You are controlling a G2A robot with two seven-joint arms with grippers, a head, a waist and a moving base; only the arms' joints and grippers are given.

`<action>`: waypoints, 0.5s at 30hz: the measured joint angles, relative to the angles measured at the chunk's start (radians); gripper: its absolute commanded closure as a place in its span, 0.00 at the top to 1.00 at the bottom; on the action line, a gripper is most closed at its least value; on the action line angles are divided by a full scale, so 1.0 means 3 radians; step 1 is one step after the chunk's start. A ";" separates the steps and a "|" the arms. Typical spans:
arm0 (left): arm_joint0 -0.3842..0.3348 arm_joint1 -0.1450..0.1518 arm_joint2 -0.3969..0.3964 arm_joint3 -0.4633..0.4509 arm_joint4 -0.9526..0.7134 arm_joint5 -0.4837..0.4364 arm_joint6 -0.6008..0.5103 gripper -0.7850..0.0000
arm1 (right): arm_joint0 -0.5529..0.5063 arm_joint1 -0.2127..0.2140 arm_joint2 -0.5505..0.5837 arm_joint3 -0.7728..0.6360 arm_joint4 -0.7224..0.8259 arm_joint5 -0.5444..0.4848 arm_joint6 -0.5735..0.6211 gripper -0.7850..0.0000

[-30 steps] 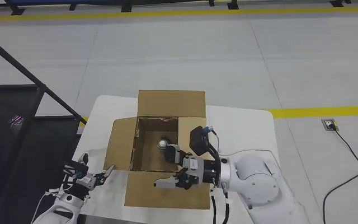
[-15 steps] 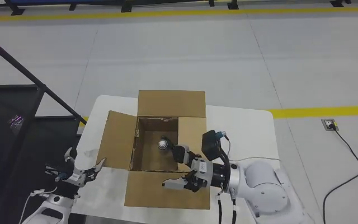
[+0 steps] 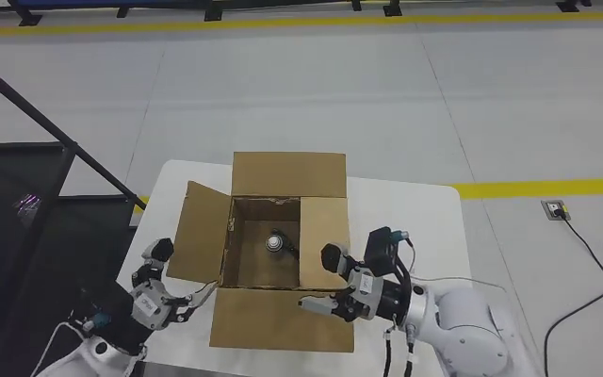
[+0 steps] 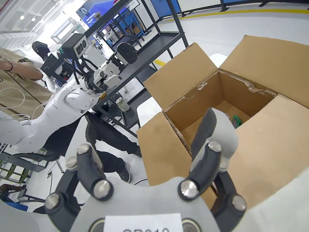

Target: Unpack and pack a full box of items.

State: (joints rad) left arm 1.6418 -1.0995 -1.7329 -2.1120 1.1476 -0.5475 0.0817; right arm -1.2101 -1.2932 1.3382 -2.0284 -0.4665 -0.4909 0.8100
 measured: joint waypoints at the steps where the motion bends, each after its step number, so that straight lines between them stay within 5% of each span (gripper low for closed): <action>1: -0.0086 -0.0001 0.0103 0.0045 -0.0025 -0.0018 -0.0098 1.00 | -0.0048 0.0009 0.0039 -0.0009 0.0001 -0.0020 -0.0019 1.00; 9: -0.1052 -0.0061 0.1044 0.0750 -0.0143 0.0006 -0.0714 1.00 | -0.0535 0.0086 0.0404 -0.0081 0.0021 -0.0198 -0.0204 1.00; 15: -0.1588 -0.0124 0.1495 0.1322 -0.0472 -0.0050 -0.1068 1.00 | -0.0800 0.0132 0.0626 -0.0055 0.0112 -0.0329 -0.0321 1.00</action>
State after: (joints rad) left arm 1.1653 -1.1367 -1.2843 -1.7153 1.0061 -0.5625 -0.2388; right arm -1.4501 -1.2536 1.5259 -2.0448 -0.4330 -0.5896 0.7137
